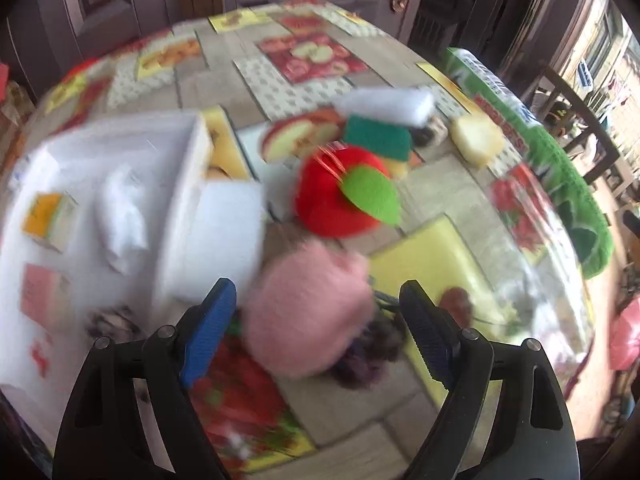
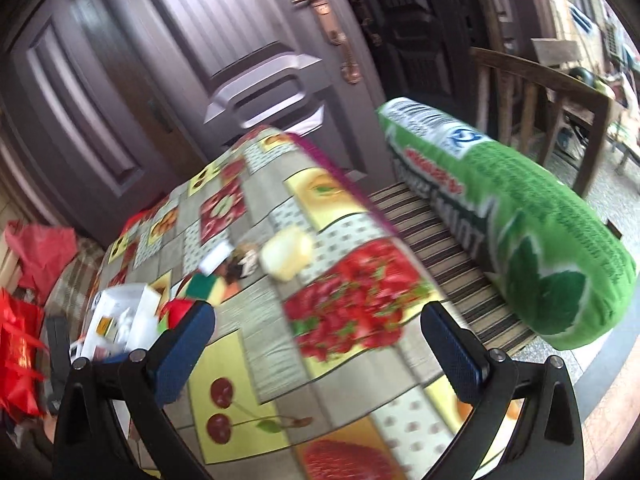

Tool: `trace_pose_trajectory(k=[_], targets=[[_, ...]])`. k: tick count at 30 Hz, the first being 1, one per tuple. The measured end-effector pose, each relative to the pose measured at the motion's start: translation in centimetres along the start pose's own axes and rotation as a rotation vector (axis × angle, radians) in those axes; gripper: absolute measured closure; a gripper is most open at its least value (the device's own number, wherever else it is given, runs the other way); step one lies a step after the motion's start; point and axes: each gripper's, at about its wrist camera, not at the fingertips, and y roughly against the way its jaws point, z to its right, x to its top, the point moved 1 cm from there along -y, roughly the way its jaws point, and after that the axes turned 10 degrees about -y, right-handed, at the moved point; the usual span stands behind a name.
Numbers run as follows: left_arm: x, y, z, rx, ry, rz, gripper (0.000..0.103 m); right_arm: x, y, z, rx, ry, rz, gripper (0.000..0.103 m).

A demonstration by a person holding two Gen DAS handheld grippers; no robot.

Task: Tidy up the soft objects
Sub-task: 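Move the left tool to the pink fuzzy ball while the right tool approaches the yellow sponge, then grasp the pink fuzzy ball with the left tool while the right tool grasps the yellow sponge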

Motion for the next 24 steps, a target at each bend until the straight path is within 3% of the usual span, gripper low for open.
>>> trace_pose_trajectory(k=[5,9,11,18,22,24], targets=[[-1.9,0.8,2.9,-0.139,0.05,-0.007,0.018,1.6,-1.1,1.8,0.005,-0.027,-0.016,0.0],[-1.6,2.8,0.7,-0.055,0.142,0.059,0.018,2.4,-2.7,1.6,0.035,-0.01,-0.05,0.0],[-1.3,2.6,-0.6,-0.034,0.187,0.044,0.018,2.7,-3.4,1.0,0.056,0.011,-0.066,0.0],[-1.0,-1.0,-0.3,-0.076,0.178,-0.042,0.019,3.6,-4.9,-0.7,0.111,0.079,-0.106,0.0],[-1.3,-1.9,0.5,-0.136,0.197,-0.05,0.047,4.3,-6.7,-1.5,0.123,0.121,-0.13,0.0],[-1.1,-2.0,1.0,-0.138,0.172,-0.054,0.049,4.5,-8.2,-2.0,0.113,0.161,-0.148,0.0]])
